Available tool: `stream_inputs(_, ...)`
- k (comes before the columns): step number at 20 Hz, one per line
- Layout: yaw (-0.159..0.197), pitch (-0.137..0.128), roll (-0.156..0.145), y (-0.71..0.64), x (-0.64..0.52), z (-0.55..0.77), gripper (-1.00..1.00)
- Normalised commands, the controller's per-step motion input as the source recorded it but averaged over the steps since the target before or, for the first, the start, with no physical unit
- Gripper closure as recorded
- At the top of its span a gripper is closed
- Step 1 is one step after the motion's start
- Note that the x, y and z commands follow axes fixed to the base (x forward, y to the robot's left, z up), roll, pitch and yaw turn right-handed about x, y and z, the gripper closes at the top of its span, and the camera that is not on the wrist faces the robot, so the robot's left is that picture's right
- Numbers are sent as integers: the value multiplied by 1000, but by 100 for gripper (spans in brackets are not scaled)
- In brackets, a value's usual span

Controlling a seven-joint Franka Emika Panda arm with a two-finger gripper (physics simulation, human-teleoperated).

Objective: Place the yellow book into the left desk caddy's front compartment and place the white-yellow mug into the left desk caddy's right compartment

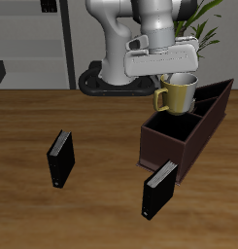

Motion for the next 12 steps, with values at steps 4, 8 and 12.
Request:
stream_inputs(4,-25,24,2,15,73,-222,100)
stream_inputs(8,-28,20,11,21,-39,-164,100)
stream_inputs(12,0,13,3,24,-18,-142,100)
